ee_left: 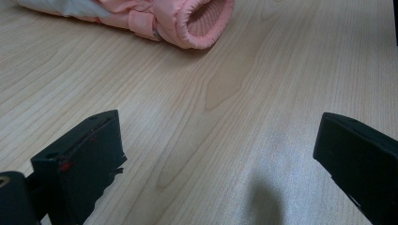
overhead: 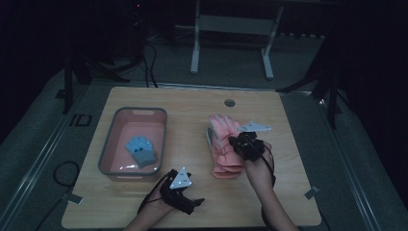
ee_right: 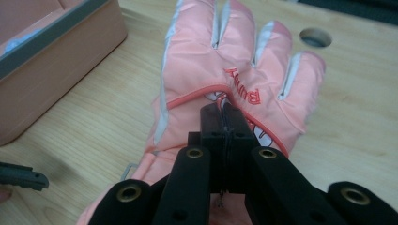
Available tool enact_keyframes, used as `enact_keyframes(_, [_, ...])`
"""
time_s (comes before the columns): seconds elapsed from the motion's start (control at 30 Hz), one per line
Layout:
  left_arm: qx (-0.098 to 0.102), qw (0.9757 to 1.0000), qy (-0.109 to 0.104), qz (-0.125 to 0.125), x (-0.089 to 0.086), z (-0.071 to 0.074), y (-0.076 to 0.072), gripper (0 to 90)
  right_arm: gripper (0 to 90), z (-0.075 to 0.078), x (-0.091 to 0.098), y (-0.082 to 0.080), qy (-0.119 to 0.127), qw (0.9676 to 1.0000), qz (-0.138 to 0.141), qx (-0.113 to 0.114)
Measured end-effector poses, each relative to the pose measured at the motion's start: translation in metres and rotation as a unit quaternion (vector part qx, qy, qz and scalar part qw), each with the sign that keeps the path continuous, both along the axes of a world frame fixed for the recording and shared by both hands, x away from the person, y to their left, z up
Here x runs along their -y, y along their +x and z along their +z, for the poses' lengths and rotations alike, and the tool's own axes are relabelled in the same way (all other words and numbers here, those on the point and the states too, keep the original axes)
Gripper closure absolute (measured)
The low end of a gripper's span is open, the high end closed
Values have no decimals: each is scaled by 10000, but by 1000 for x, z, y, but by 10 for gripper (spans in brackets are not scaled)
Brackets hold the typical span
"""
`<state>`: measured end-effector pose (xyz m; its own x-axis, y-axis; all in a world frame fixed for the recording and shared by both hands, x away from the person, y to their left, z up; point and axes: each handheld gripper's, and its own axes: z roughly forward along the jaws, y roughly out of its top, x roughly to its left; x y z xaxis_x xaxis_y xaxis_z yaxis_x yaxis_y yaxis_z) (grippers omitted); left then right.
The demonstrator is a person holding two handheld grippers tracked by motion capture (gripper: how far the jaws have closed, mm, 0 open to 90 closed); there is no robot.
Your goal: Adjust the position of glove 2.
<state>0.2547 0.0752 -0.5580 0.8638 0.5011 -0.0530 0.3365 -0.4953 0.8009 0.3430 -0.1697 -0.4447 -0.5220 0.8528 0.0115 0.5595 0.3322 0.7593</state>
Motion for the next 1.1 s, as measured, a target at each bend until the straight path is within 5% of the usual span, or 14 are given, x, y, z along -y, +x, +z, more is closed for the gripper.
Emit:
enact_keyframes(0.43, [-2,10000,-54,27,0,0,0,21,829,-50,-18,6,-78,9993,-205,-309])
enact_keyframes(0.73, [-31,10000,-80,48,-1,0,1,21,550,-37,-9,3,92,9997,-18,-205])
enact_keyframes(0.77, [-39,9999,-84,47,-1,0,1,21,422,-31,-3,2,143,9998,104,-131])
enact_keyframes(0.87, [-27,9999,-73,66,-1,1,2,22,271,-22,8,-1,385,9990,208,45])
enact_keyframes(1.0, [28,9999,-134,64,0,5,1,22,164,-12,23,-2,635,9974,321,130])
enact_keyframes(1.1, [-64,9997,-199,144,1,7,2,22,140,-9,32,1,456,9982,380,65])
